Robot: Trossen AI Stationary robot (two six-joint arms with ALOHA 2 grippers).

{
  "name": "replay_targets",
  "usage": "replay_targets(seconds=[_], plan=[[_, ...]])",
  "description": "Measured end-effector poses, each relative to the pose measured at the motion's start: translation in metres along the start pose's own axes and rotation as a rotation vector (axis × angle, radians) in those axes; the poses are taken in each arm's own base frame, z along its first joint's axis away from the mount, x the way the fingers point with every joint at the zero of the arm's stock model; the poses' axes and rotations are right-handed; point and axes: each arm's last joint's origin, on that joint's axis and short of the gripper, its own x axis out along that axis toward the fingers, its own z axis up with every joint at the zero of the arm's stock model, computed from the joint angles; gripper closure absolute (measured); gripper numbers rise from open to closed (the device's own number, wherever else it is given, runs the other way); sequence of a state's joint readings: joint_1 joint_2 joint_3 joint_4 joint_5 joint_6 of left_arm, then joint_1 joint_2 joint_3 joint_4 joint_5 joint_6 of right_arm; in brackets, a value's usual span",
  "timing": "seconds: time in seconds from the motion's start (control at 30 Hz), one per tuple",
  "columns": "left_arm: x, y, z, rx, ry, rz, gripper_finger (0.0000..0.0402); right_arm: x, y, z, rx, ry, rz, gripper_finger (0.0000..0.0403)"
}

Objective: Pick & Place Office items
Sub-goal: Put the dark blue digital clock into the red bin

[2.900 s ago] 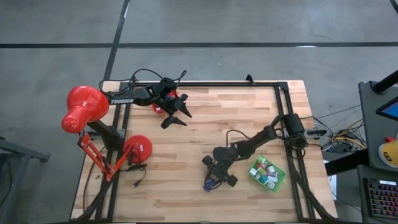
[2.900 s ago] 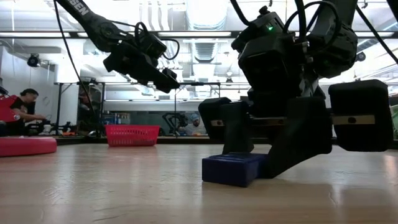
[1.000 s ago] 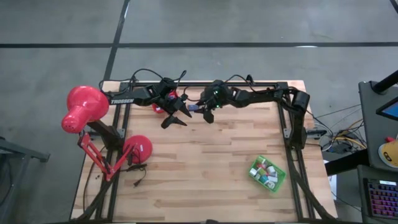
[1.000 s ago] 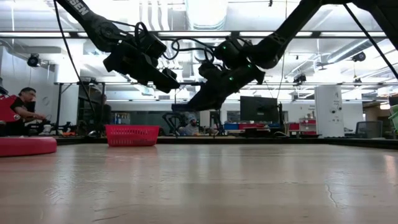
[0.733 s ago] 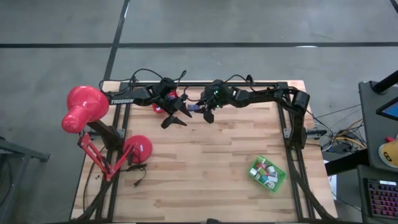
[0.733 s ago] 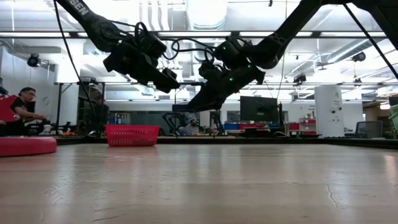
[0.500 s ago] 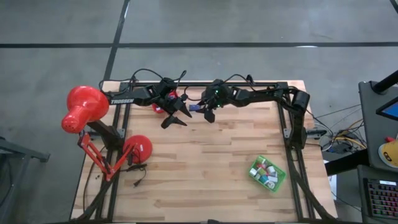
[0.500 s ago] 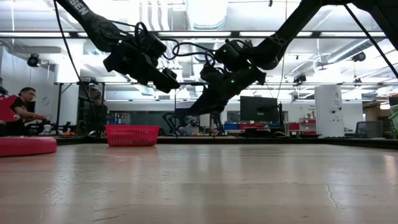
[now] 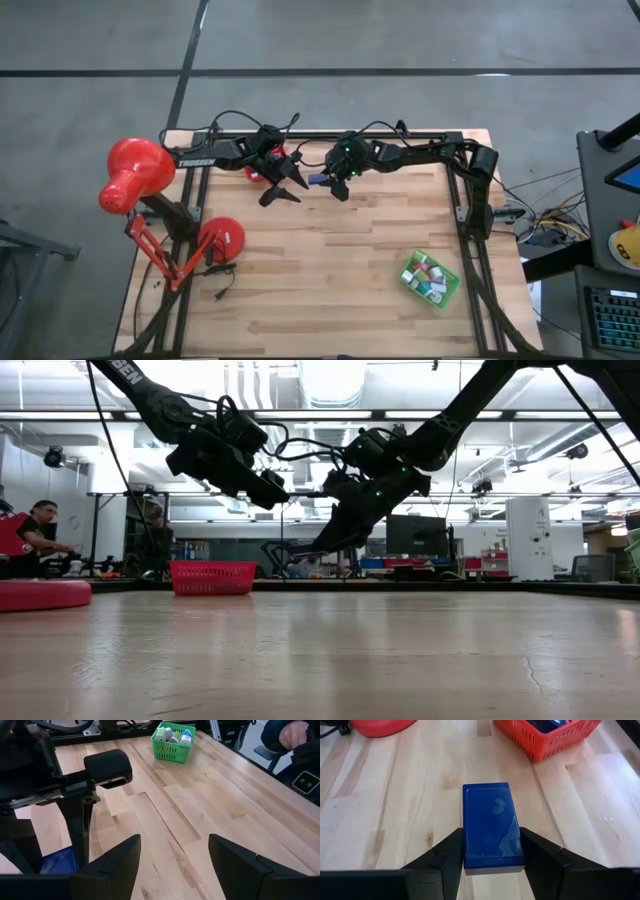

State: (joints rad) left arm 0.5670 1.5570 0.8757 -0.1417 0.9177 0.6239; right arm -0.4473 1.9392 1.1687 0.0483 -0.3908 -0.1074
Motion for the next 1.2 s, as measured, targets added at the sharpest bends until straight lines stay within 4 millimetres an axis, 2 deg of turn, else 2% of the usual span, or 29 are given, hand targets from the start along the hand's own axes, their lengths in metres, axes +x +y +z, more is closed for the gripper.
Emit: replay_targets(seconds=[0.2,0.6,0.83,0.97,1.07,1.2], plan=[[0.000,0.000,0.000,0.000,0.000,0.000,0.0165,0.000,0.001,0.000,0.000,-0.001,0.001,0.0241],[0.001,0.001,0.002,0.020,-0.012,0.005,0.0165,0.000,0.001,0.001,-0.002,-0.009,0.002,0.0236],[0.002,-0.001,0.001,-0.107,-0.010,-0.002,0.0165,0.000,0.001,0.002,-0.004,-0.010,0.002,0.0233],[0.001,0.000,0.003,-0.125,-0.014,0.006,0.0165,0.000,0.001,0.002,-0.003,-0.011,0.002,0.0229],[0.002,0.002,0.001,-0.157,0.036,0.097,0.0165,0.000,0.001,0.002,-0.003,-0.011,0.002,0.0232],[-0.002,0.012,-0.002,-0.171,0.213,0.446,0.0165,0.000,0.001,0.002,-0.003,-0.011,0.002,0.0237]])
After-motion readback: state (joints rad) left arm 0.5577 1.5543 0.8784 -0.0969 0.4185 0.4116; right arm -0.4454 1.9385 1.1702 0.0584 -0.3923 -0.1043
